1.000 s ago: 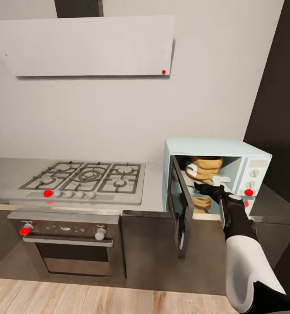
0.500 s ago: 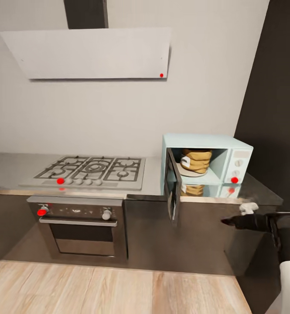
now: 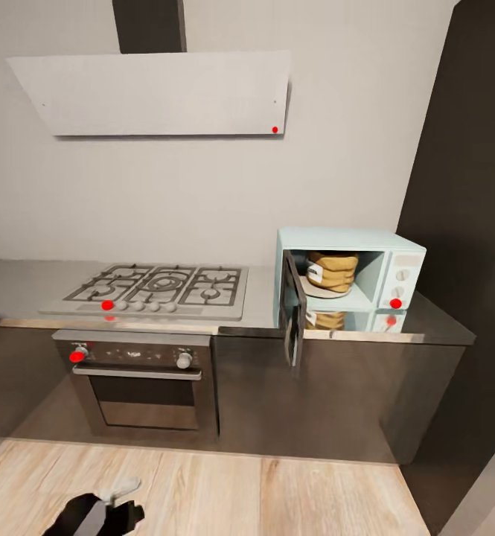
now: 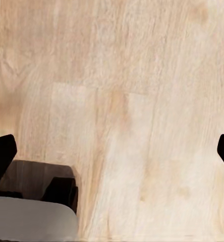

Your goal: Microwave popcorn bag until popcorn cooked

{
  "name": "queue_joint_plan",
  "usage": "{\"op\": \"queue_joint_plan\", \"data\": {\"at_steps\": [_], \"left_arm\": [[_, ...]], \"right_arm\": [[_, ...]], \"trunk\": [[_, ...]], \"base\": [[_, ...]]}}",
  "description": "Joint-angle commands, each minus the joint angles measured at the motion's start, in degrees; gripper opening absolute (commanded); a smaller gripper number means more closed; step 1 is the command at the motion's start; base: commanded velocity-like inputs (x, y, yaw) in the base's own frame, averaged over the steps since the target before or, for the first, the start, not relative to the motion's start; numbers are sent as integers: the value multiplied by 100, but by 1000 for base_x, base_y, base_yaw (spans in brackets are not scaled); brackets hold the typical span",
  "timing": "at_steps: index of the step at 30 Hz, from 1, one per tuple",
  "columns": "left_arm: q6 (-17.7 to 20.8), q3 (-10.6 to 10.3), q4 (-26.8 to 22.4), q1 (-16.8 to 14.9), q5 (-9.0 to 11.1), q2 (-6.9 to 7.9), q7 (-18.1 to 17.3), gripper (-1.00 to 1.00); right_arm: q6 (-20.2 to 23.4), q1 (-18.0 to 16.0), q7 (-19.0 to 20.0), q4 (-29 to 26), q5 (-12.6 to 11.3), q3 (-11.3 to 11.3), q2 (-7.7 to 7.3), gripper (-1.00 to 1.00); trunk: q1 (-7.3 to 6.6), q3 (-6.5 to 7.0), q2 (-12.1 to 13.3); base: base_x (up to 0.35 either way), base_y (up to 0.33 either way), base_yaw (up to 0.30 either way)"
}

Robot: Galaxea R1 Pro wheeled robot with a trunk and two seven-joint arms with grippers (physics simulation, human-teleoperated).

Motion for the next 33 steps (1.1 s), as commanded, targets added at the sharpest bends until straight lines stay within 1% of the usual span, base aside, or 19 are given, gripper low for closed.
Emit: {"op": "queue_joint_plan", "data": {"at_steps": [1,3,4,7,8,13,16,18,21,25,26,27,29,30,33], "left_arm": [[308,-25,-10,-943,87,-16,134,100],[653,-22,106,-1781,127,-132,180,100],[611,-37,135,-1857,138,-164,146,100],[561,-11,230,-1954,157,-261,50,100],[593,22,195,-1986,170,-227,85,100],[736,184,35,-1849,202,-76,246,100],[743,281,-62,-1842,193,-88,253,100],[792,345,-127,-1841,191,-140,253,100],[885,339,-223,-1851,182,-238,248,100],[1010,352,-352,-1964,117,-368,253,100],[1567,370,-3533,-1969,112,-858,253,100],[1571,377,-3535,-1970,109,-868,253,100],[1575,369,-3540,-1974,101,-933,279,100],[1576,355,-3539,-1974,110,-961,350,100],[1577,357,-3544,-1976,112,-957,379,100]], "right_arm": [[-115,203,-135,44,-3,-56,7,100],[-188,372,-222,65,-23,-59,13,100],[-153,403,-254,81,12,-24,47,100],[-104,501,-254,81,17,-21,144,100],[-91,534,-221,81,18,-22,176,100],[-78,697,-204,81,17,-25,322,100],[-77,794,-207,79,17,-26,325,100],[-77,799,-211,75,16,-26,325,100],[-77,799,-212,72,16,-26,325,100],[-77,799,-213,72,16,-26,325,100],[-77,799,-209,72,16,-26,325,100],[-77,799,-207,72,16,-26,325,100],[-77,799,-205,72,16,-26,325,100],[-77,799,-204,72,16,-26,325,100],[-77,799,-204,73,16,-26,325,100]], "trunk": [[0,-4,-3],[0,-4,-3],[0,-3,-3],[0,-3,-3],[0,-3,-3],[0,-3,-3],[0,-3,-3],[0,-3,-3],[0,-3,-3],[0,-3,-3],[0,-3,-3],[0,-3,-3],[0,-3,-3],[0,-3,-3],[0,-3,-3]], "base": [[0,0,0],[0,0,0],[0,0,0],[0,0,0],[57,0,0],[65,0,0],[6,0,0],[1,0,0],[0,0,0],[0,0,0],[0,0,0],[0,0,0],[68,0,0],[259,0,0],[298,0,0]]}}
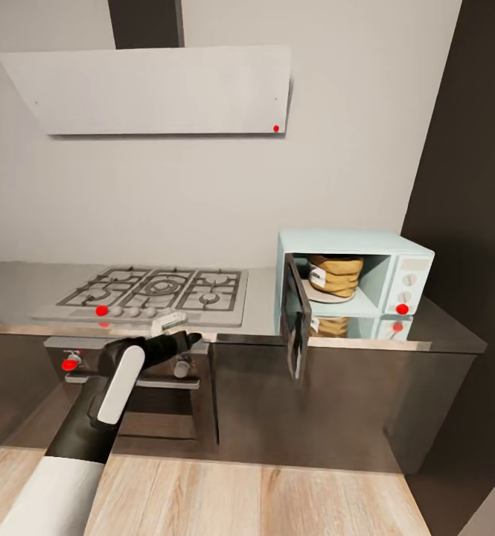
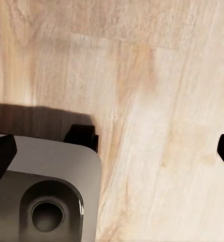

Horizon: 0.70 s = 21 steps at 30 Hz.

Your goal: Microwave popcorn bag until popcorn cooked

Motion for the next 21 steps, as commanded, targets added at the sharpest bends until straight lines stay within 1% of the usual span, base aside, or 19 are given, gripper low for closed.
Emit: {"op": "queue_joint_plan", "data": {"at_steps": [1,3,5,9,11,13,14,15,16,17,19,21], "left_arm": [[9,-7,-7,-5,58,4,62,100],[4,-10,-1,-6,76,-3,64,100],[-17,-14,0,-5,95,-13,64,100],[-36,-32,15,-2,135,-80,12,100],[-36,-45,17,-4,143,-183,-13,100],[-22,-81,26,-2,144,-329,-24,100],[-11,-125,29,-4,141,-434,-31,100],[-7,-247,28,-4,137,-520,-81,100],[-9,-299,28,-5,136,-539,-110,100],[-24,-507,24,-5,131,-585,-245,100],[-35,-626,22,-4,125,-604,-336,100],[-44,-679,18,-3,123,-615,-374,100]], "right_arm": [[13,-6,14,6,37,-48,-3,100],[13,-6,11,6,37,-48,-3,100],[12,-6,3,6,33,-48,-3,100],[13,-6,-16,10,28,-48,14,100],[13,-6,-19,10,28,-48,18,100],[13,-6,-20,11,28,-48,19,100],[13,-6,-21,10,28,-48,17,100],[13,-6,-21,11,28,-48,16,100],[13,-6,-21,10,28,-48,15,100],[13,-6,-21,9,28,-48,15,100],[13,-6,-21,10,28,-48,15,100],[13,-6,-21,11,28,-48,15,100]], "trunk": [[3,-6,-3],[3,-6,-3],[3,-6,-3],[3,2,-3],[3,8,-3],[3,13,-3],[3,16,-3],[3,19,-3],[3,22,-3],[3,25,-3],[3,31,-3],[3,36,-3]], "base": [[317,0,0],[289,0,0],[136,0,-3],[22,0,-199],[5,0,-259],[2,0,-268],[1,0,-272],[0,0,-274],[0,0,-274],[0,0,-275],[0,0,-275],[0,0,-275]]}}
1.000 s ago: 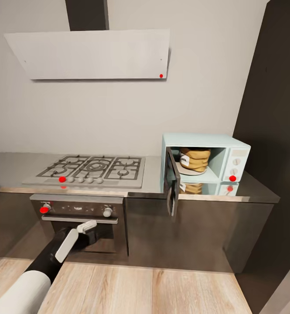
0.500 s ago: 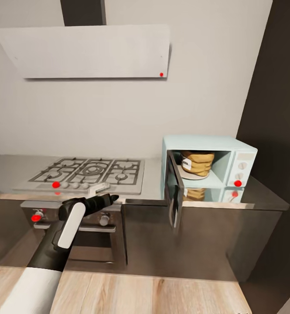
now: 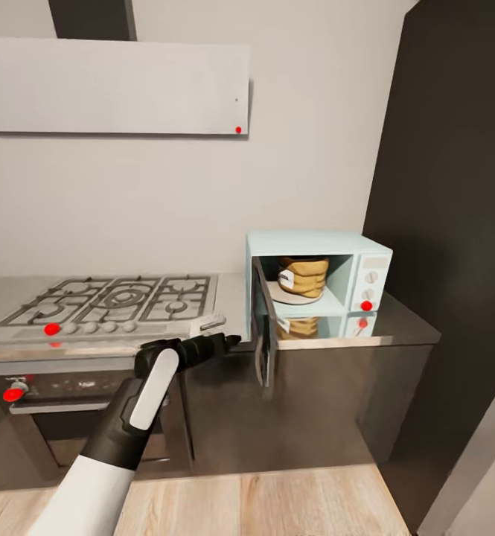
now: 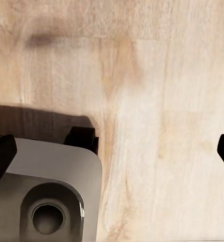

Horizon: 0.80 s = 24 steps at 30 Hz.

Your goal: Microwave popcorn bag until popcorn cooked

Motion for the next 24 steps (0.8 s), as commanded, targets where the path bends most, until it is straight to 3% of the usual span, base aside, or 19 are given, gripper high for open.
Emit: {"op": "queue_joint_plan", "data": {"at_steps": [1,6,9,14,24], "left_arm": [[13,-27,-13,-4,58,-5,43,100],[-17,-81,-8,-4,62,-18,30,100],[-25,-102,138,-33,23,-168,30,100],[-58,-105,734,-541,9,-300,30,100],[-158,-106,1022,-674,-40,-295,38,100]], "right_arm": [[14,-7,13,7,38,-47,-3,100],[14,-7,-23,8,38,-49,-3,100],[9,3,-35,11,32,-60,-7,100],[-13,140,-67,11,10,-73,-16,100],[-48,212,-71,11,3,-74,-12,100]], "trunk": [[0,-3,-4],[0,11,-4],[0,20,-4],[0,34,-4],[0,44,-4]], "base": [[0,0,-275],[0,0,-275],[0,0,-275],[0,0,-281],[0,0,-286]]}}
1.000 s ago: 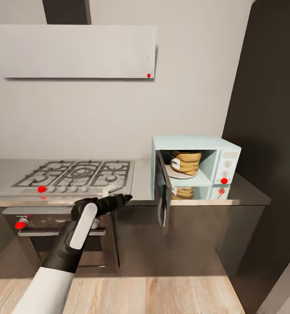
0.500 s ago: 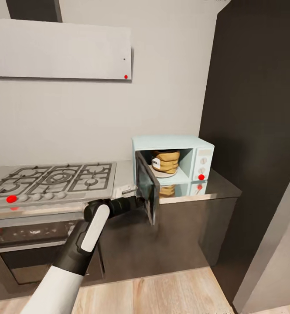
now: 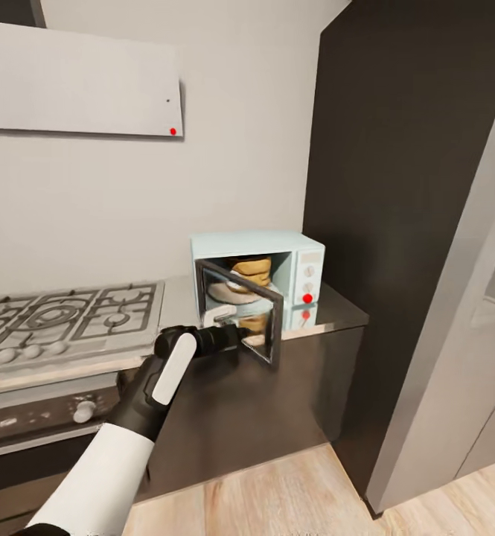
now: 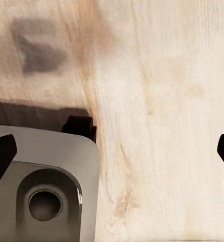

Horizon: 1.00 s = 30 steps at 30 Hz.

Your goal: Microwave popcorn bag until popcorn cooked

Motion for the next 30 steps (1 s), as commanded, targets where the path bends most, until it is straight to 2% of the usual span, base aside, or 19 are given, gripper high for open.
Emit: {"op": "queue_joint_plan", "data": {"at_steps": [1,3,5,10,12,17,30], "left_arm": [[2,-2,76,-51,74,6,58,100],[-61,3,396,-302,-41,-2,66,100],[-331,6,901,-659,-137,-18,64,100],[-723,1,1838,-1134,-189,-18,63,100],[-978,-5,1858,-1174,-172,-13,129,100],[-1013,-13,1871,-1176,-195,15,207,100],[-1027,-2,1866,-1176,-198,23,262,100]], "right_arm": [[9,-7,12,8,37,-47,-3,100],[6,-7,12,8,30,-47,-3,100],[4,-8,12,8,28,-47,-10,100],[4,-7,16,8,29,-47,-8,100],[4,-7,17,8,30,-54,-9,100],[12,-7,17,8,30,-52,-10,100],[-7,-7,22,3,47,-47,-12,100]], "trunk": [[0,-6,-4],[0,-6,-4],[0,-6,-4],[0,-6,-4],[0,-6,-4],[0,-6,-4],[0,-6,-4]], "base": [[0,0,-287],[0,0,-287],[0,0,-287],[0,0,-287],[0,0,-286],[205,0,-242],[321,0,-9]]}}
